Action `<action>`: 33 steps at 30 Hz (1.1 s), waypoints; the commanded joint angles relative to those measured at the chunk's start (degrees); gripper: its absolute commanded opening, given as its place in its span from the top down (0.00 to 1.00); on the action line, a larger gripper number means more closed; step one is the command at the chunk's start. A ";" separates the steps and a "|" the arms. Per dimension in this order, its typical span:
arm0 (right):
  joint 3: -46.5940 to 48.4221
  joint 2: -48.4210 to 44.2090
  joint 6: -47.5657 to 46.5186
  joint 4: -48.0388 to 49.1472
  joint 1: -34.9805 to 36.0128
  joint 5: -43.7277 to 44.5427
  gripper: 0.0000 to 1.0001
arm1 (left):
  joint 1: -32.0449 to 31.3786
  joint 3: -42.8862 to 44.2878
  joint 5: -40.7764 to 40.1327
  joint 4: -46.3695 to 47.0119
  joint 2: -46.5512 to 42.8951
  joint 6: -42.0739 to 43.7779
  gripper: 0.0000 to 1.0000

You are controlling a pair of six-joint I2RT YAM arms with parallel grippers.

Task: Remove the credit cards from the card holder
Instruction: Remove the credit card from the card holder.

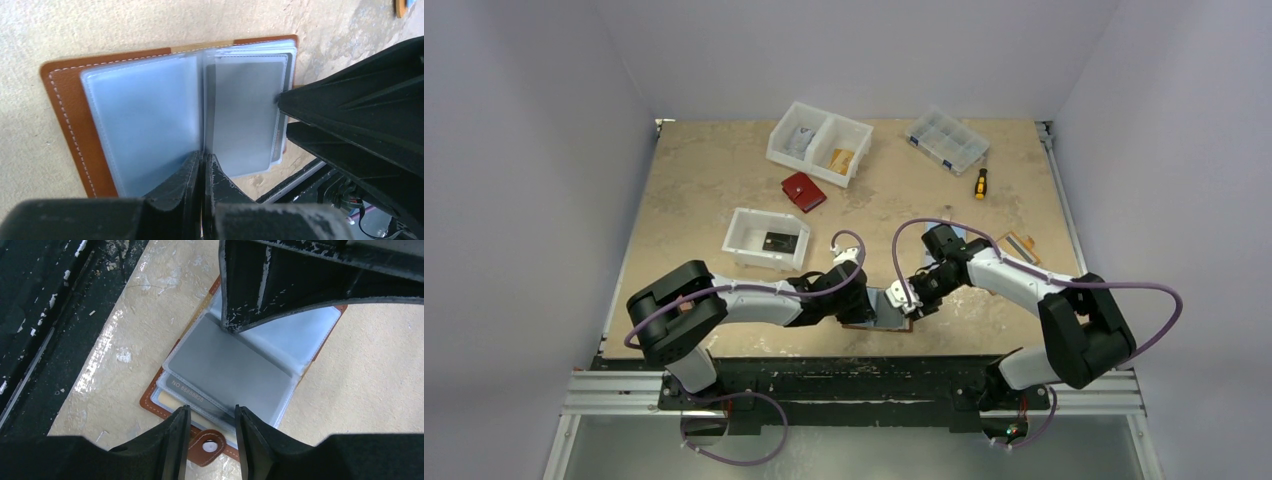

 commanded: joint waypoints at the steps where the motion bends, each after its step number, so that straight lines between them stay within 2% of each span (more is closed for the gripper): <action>1: -0.83 -0.71 -1.58 1.77 0.07 0.93 0.53 | 0.86 -1.83 0.84 -1.29 -0.15 -1.75 1.00; 10: 0.01 -1.03 -1.11 0.76 0.86 -1.53 0.49 | 0.90 -2.27 2.39 0.05 1.01 -2.13 1.00; 18: 6.12 -2.71 0.09 -10.34 0.72 -7.31 0.49 | 0.90 -2.25 4.58 0.97 1.50 -2.11 1.00; 22: 5.27 -4.95 -1.66 -14.30 0.79 -6.99 0.49 | 0.90 -2.27 5.49 1.61 1.85 -2.00 1.00; 33: 0.11 -6.85 -2.62 -12.79 0.85 0.83 0.66 | 0.90 -2.57 7.30 3.49 3.12 -2.40 1.00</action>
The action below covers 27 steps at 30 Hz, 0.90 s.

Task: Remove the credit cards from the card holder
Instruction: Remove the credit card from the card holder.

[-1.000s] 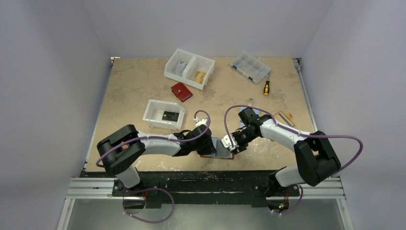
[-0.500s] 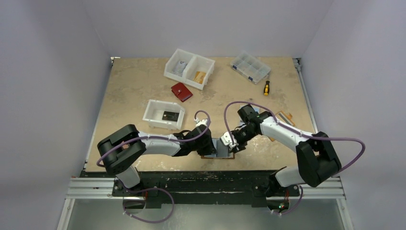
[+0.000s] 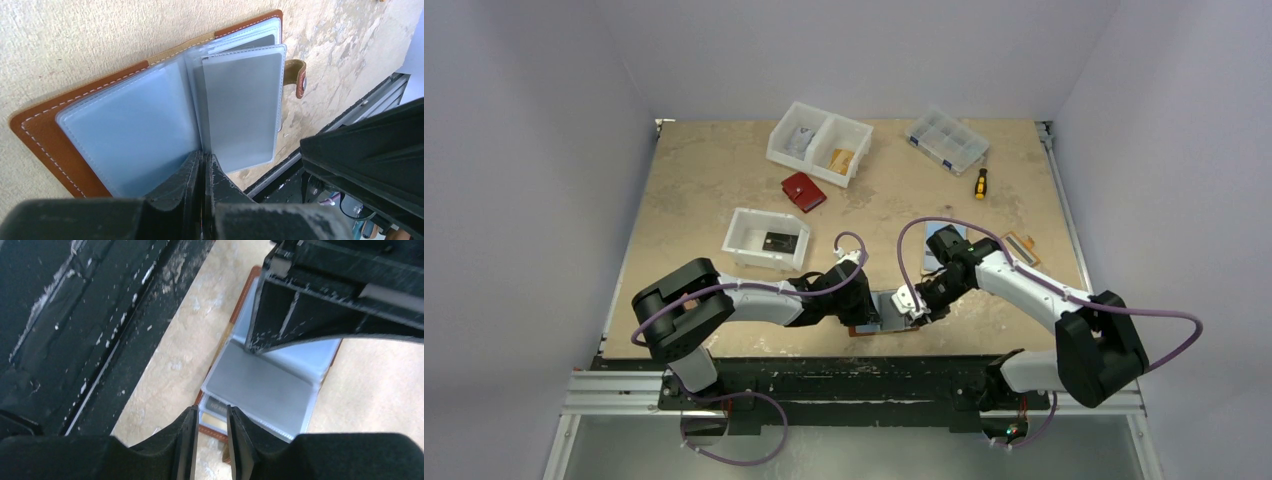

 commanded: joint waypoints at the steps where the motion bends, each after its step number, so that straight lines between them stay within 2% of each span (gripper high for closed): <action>1: -1.35 -1.09 -2.19 -1.36 0.31 4.09 0.66 | 0.16 -1.54 1.38 -0.57 1.51 -0.69 1.00; 8: -1.36 2.18 -1.62 0.78 0.97 4.91 0.72 | 0.16 -2.33 1.61 0.44 1.33 -1.11 1.00; 16: -0.99 3.65 2.38 5.32 4.26 6.50 0.73 | 0.16 -2.97 1.83 1.16 0.90 -1.42 1.00; 27: 1.04 1.94 3.35 4.21 4.48 4.03 0.74 | 0.16 -3.85 2.39 3.06 0.70 -1.81 1.00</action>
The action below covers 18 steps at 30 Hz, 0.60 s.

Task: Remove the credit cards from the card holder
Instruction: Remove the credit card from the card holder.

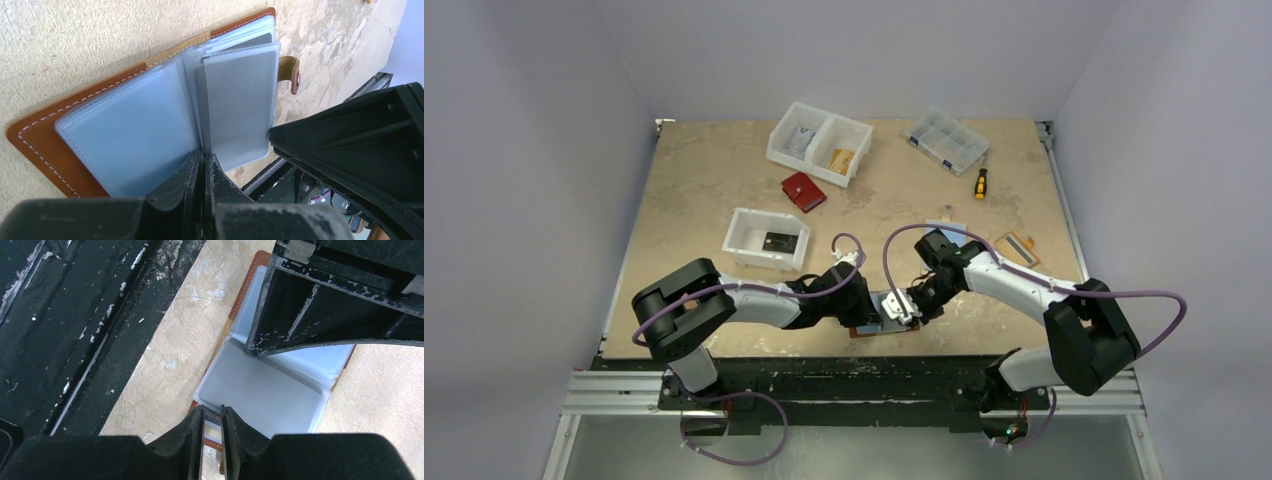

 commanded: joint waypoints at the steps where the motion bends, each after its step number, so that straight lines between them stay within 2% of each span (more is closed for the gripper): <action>1: 2.04 -1.85 0.18 -1.17 0.30 -1.09 0.74 | -0.21 -1.51 0.85 -1.82 0.70 -0.31 1.00; 8: 2.00 -2.07 -4.83 -7.86 0.16 2.10 0.73 | -0.15 -2.17 0.81 -1.72 0.72 -0.66 1.00; 18: 1.17 0.24 -2.73 -5.11 0.33 2.90 0.74 | -0.01 -2.74 1.70 0.13 1.00 -0.66 1.00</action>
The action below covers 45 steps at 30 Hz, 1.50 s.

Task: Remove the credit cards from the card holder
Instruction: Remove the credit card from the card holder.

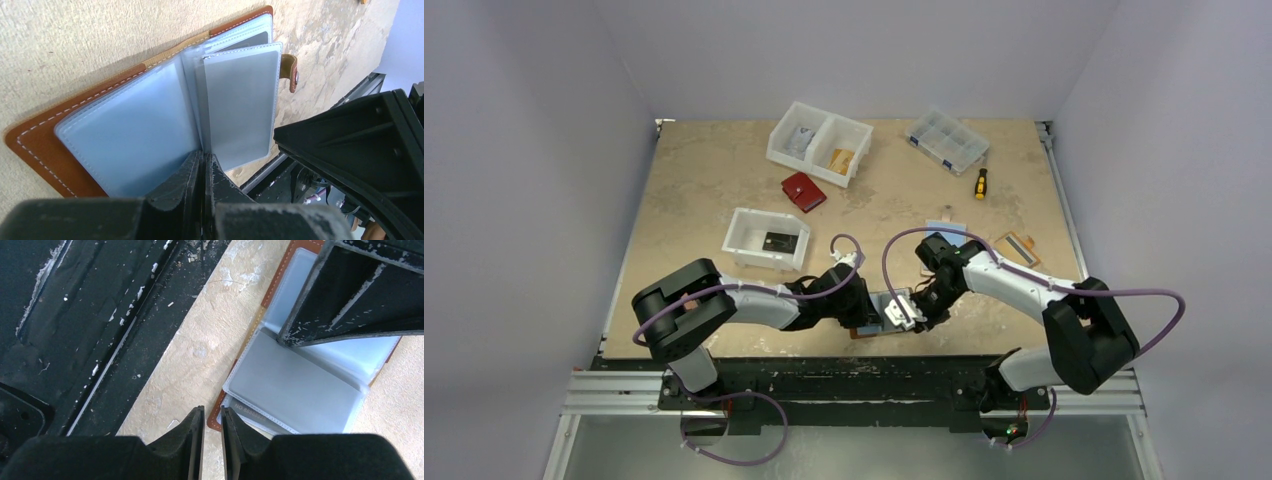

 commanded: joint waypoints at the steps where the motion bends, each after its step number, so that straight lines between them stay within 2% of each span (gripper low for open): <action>1: 0.84 -0.03 0.66 1.41 0.34 -0.09 0.73 | -0.04 -1.84 1.52 -1.38 1.09 0.21 1.00; 18: 1.12 -0.18 5.16 4.74 0.93 -3.32 0.65 | -0.04 -3.37 3.42 3.38 1.81 -0.86 1.00; 24: 2.33 -0.09 6.43 4.17 0.95 -7.17 0.64 | -0.04 -3.97 3.72 4.57 1.66 -1.12 1.00; 33: 4.31 0.73 6.44 2.80 0.95 -10.81 0.63 | 0.70 -6.74 3.65 8.81 -0.46 -2.88 0.88; 41: 6.10 2.50 6.27 2.12 0.98 -12.00 0.63 | 1.80 -10.29 2.90 14.04 -3.86 -4.80 0.67; 45: 7.67 3.69 6.44 1.94 1.05 -11.87 0.62 | 2.26 -11.34 2.29 15.22 -6.32 -4.02 0.60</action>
